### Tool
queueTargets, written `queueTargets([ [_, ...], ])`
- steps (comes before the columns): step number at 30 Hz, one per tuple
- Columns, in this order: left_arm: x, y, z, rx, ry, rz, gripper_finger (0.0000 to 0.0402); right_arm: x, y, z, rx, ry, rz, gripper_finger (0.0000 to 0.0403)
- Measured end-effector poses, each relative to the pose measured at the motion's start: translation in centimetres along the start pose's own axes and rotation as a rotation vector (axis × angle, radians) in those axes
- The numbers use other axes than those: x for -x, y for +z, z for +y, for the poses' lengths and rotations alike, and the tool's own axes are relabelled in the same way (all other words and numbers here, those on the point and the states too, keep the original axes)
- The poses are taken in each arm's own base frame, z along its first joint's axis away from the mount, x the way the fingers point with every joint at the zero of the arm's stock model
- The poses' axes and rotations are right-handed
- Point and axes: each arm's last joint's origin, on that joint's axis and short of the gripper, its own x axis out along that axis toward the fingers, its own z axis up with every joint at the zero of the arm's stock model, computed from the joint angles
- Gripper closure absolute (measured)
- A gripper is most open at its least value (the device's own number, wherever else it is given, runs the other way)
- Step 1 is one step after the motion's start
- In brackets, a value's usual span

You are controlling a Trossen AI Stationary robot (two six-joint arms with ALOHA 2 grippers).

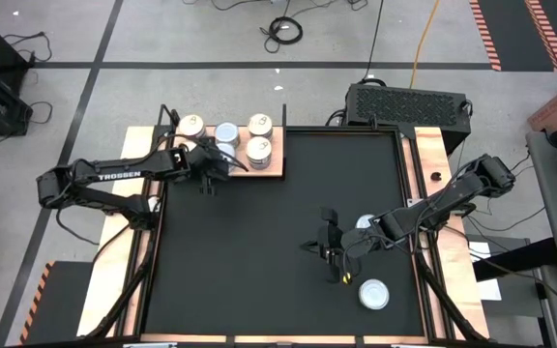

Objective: Stack canned seafood by type on shelf
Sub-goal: Stack the green tuna can on top of the other green tuna cans on the shelf

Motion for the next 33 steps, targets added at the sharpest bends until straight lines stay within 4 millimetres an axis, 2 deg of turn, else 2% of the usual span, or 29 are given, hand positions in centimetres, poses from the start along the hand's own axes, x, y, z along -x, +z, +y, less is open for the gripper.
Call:
queueTargets([
  [7, 0.1, 0.1, -0.3, -0.009, -0.010, 0.004, 0.0344, 0.0, 0.0, 0.0, 0.001, 0.000, 0.000, 0.0403],
  [15, 0.9, 1.2, -0.6, -0.035, 0.016, -0.024, 0.0338, 0.0, 0.0, 0.0, 0.000, 0.000, 0.000, 0.0403],
  [20, 2.7, 2.6, -0.5, -0.026, 0.046, -0.087, 0.0338, 0.0, 0.0, 0.0, 0.000, 0.000, 0.000, 0.0403],
  [23, 4.1, 3.6, -0.8, 0.027, 0.000, -0.179, 0.0338, 0.0, -0.2, -0.1, -0.008, -0.010, 0.017, 0.0403],
  [27, 5.3, 4.8, -2.5, 0.083, -0.184, -0.323, 0.0339, 0.0, -1.2, -1.1, -0.080, -0.129, 0.108, 0.0403],
  [33, 6.4, 6.1, -6.9, 0.030, -0.239, -0.496, 0.0353, 0.6, -3.6, -4.3, -0.304, -0.448, 0.312, 0.0403],
])
